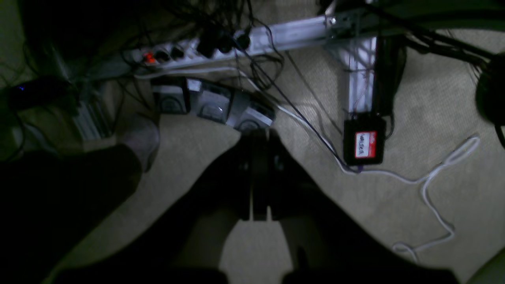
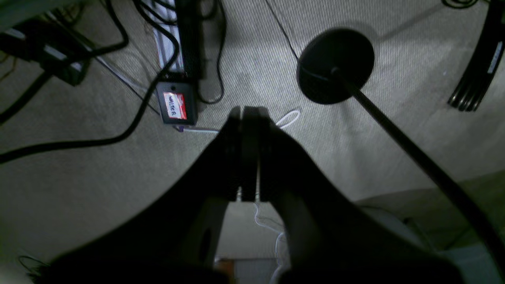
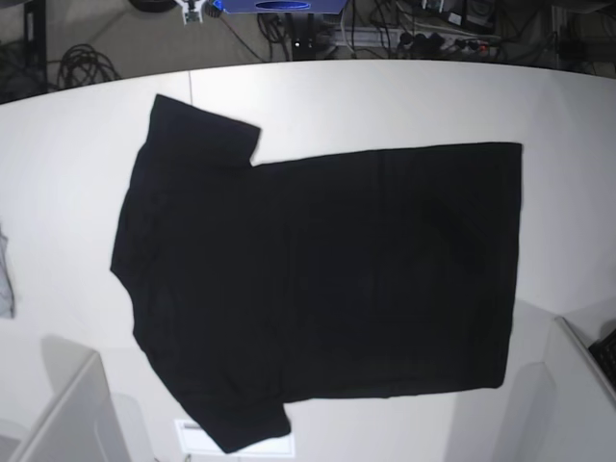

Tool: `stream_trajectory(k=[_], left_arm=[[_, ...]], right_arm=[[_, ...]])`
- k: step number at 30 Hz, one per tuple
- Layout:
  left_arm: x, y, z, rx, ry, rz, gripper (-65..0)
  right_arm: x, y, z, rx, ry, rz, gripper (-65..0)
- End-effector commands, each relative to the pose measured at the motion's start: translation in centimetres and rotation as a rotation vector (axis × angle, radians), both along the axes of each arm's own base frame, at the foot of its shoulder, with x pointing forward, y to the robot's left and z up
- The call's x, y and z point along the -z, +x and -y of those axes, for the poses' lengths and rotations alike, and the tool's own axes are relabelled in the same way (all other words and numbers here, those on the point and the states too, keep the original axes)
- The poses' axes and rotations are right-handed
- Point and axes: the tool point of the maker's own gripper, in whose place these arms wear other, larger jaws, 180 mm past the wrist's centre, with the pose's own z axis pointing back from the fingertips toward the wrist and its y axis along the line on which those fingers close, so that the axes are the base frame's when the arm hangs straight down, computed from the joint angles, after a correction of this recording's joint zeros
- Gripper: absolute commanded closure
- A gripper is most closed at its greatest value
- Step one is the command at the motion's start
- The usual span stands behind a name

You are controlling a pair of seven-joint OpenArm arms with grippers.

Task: Fold the T-shirt properly

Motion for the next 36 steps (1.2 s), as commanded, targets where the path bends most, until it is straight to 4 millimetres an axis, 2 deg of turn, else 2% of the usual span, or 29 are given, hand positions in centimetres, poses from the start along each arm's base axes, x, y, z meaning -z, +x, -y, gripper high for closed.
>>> stream_trajectory(k=[1, 4, 9, 16, 20, 22, 25, 27, 32, 36], left_arm=[[-0.7, -1.1, -0.1, 0.009, 0.001, 0.004, 0.0], [-2.2, -1.0, -1.1, 0.04, 0.012, 0.042, 0.0], [-4.6, -0.8, -0.7, 0.053, 0.003, 0.101, 0.0], [-9.3, 1.2, -3.3, 0.036, 0.063, 0.226, 0.0], [-10.6, 2.8, -5.0, 0.047, 0.097, 0.272, 0.0], [-11.5, 3.3, -5.1, 0.052, 0.102, 0.294, 0.0], [-13.5, 4.9, -4.2, 0.079, 0.087, 0.357, 0.0], [-15.4, 6.5, -3.5, 0.098, 0.076, 0.417, 0.0], [-19.7, 8.9, -1.8, 0.147, 0.048, 0.52, 0.0], [-22.2, 11.1, -0.7, 0.162, 0.032, 0.599, 0.0]], right_arm=[[-0.5, -0.3, 1.1, 0.032, -0.026, 0.008, 0.0], [-2.1, -0.4, 2.8, 0.081, -0.064, 0.035, 0.0], [-5.3, 0.2, 3.1, 0.074, -0.079, 0.085, 0.0], [-9.5, 1.4, 2.7, 0.088, -0.086, 0.133, 0.0], [-10.9, 2.3, 3.5, 0.121, -0.111, 0.147, 0.0], [-11.6, 3.2, 4.5, 0.136, -0.132, 0.168, 0.0], [-13.2, 5.2, 5.8, 0.151, -0.165, 0.221, 0.0], [-14.6, 6.7, 6.8, 0.163, -0.188, 0.255, 0.0], [-18.1, 9.9, 8.2, 0.207, -0.232, 0.334, 0.0], [-20.5, 13.5, 9.4, 0.246, -0.264, 0.435, 0.0]])
